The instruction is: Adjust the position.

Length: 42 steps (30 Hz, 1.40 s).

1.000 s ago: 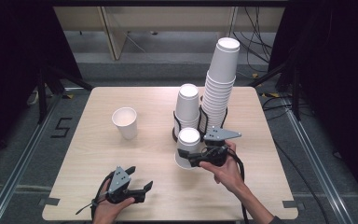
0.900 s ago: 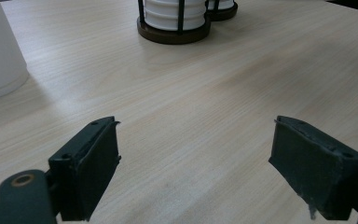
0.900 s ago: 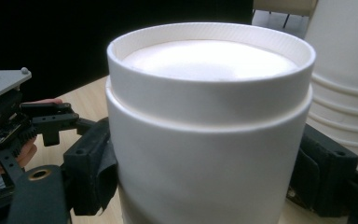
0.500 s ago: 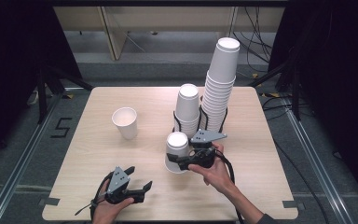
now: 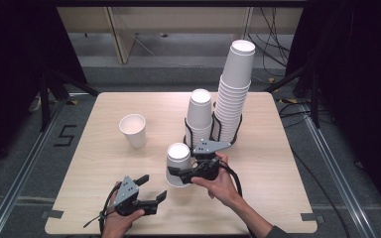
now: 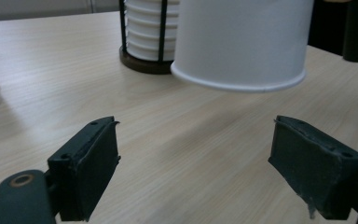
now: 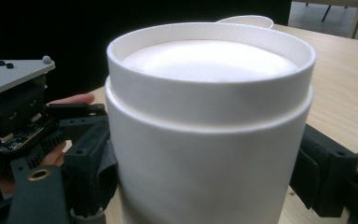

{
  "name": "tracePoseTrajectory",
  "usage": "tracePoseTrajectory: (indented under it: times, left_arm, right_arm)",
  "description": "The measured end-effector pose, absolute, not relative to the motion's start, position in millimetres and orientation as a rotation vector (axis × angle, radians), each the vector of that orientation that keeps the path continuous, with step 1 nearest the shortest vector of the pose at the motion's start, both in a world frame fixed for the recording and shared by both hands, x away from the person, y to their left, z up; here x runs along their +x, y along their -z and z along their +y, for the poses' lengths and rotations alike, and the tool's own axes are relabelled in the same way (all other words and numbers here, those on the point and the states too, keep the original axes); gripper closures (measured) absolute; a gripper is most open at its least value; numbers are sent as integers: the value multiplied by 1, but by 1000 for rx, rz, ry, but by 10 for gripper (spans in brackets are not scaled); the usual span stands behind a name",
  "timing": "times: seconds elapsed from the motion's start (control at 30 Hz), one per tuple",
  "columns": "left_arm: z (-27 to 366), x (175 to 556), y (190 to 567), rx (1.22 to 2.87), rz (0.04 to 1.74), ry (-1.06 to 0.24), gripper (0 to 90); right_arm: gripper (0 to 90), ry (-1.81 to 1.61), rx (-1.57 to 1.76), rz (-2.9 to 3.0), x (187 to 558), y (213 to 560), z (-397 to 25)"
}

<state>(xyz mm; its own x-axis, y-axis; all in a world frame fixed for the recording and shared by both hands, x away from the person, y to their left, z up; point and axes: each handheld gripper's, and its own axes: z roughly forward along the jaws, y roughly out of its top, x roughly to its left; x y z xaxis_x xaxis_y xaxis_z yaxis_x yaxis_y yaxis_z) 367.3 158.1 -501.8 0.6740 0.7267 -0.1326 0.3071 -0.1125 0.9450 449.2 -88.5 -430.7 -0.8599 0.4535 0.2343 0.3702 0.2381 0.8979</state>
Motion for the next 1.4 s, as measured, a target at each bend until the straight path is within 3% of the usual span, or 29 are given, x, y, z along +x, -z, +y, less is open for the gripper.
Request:
tracePoseTrajectory:
  times: [0.63,1.0,1.4]
  left_arm:
    - [140,371,498,1659,733,-429,144]
    - [134,376,498,1624,751,-419,4]
    - [131,375,498,1611,736,-440,17]
  right_arm:
    - [205,-1745,709,2430,444,432,-76]
    - [205,-1782,688,2440,435,431,-63]
    - [204,-1809,733,2458,430,431,-61]
